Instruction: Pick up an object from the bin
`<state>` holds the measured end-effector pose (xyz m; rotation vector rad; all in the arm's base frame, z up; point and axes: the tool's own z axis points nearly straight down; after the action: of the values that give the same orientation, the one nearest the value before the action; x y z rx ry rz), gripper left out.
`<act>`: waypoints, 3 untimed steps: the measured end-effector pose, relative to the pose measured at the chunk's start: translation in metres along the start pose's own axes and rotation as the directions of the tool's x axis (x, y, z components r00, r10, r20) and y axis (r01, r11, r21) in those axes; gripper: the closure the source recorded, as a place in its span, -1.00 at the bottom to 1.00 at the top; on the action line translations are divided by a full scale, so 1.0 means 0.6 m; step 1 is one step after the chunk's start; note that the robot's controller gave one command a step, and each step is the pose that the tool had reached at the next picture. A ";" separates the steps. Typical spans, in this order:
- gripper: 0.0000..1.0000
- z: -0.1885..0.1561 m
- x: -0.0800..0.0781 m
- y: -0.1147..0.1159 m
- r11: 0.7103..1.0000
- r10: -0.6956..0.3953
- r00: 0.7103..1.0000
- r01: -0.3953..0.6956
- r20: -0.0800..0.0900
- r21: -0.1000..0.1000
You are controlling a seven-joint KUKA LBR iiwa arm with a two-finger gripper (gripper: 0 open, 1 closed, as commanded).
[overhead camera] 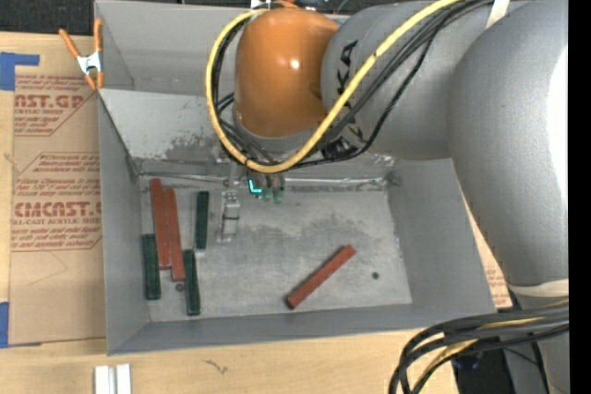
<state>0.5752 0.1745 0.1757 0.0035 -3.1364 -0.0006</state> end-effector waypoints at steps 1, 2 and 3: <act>-1.00 0.139 0.127 -0.015 0.992 -0.127 0.992 0.127 -0.006 0.003; -1.00 0.122 0.106 -0.128 0.998 -0.055 0.998 0.055 0.004 0.003; -1.00 0.164 0.116 -0.286 0.982 -0.187 0.982 0.187 0.002 0.004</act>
Offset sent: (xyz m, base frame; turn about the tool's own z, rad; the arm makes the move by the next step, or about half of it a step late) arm -0.0725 -0.0086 -0.0785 -0.1252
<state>0.5057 0.0026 0.0775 0.2985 -3.1247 0.0039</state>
